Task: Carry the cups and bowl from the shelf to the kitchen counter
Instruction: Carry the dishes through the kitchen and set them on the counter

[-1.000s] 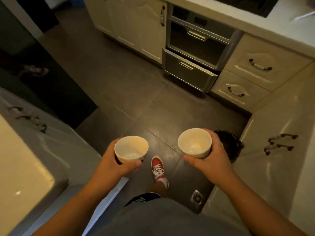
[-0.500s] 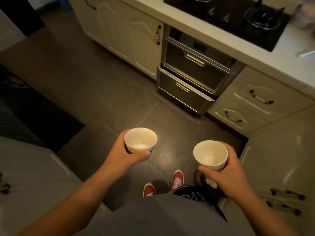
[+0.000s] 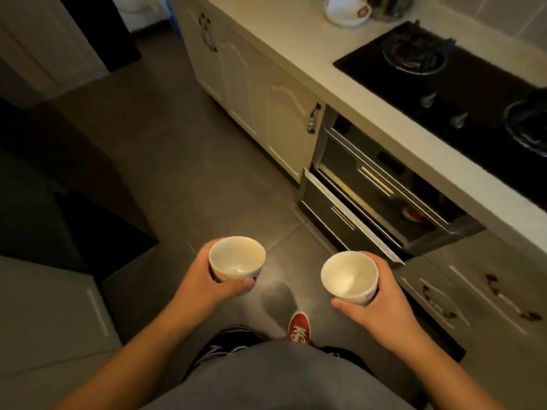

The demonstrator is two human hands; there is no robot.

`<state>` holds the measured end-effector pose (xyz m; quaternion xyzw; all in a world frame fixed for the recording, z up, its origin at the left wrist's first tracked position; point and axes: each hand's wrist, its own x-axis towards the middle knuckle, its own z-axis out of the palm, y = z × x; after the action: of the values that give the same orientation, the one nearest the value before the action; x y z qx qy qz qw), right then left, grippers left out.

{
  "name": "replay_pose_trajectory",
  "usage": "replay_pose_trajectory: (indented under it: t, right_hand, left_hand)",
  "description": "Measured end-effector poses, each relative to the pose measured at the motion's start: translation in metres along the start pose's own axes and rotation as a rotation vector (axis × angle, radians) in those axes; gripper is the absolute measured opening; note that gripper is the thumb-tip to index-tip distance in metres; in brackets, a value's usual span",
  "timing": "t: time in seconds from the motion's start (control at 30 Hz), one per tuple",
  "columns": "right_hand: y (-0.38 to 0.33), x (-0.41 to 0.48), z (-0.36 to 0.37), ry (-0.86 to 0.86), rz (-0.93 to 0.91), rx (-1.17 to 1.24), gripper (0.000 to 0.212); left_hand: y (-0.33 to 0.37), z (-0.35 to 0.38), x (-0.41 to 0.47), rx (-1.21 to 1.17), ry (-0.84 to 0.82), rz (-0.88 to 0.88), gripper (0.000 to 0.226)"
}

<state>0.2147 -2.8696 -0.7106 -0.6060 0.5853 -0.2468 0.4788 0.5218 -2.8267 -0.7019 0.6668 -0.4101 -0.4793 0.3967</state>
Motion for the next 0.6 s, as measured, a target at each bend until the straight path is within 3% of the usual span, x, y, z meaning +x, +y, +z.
replay_pose_trajectory:
  t: [0.3,0.6]
  right_hand:
    - [-0.099,0.184,0.082,-0.334,-0.207,-0.002,0.086]
    - [-0.168,0.316,0.166,-0.365,-0.217,-0.028,0.087]
  left_hand:
    - [-0.003,-0.079,0.047,-0.054,0.326,-0.111,0.069]
    - [-0.005,-0.185,0.169,-0.130,0.379,-0.136,0.069]
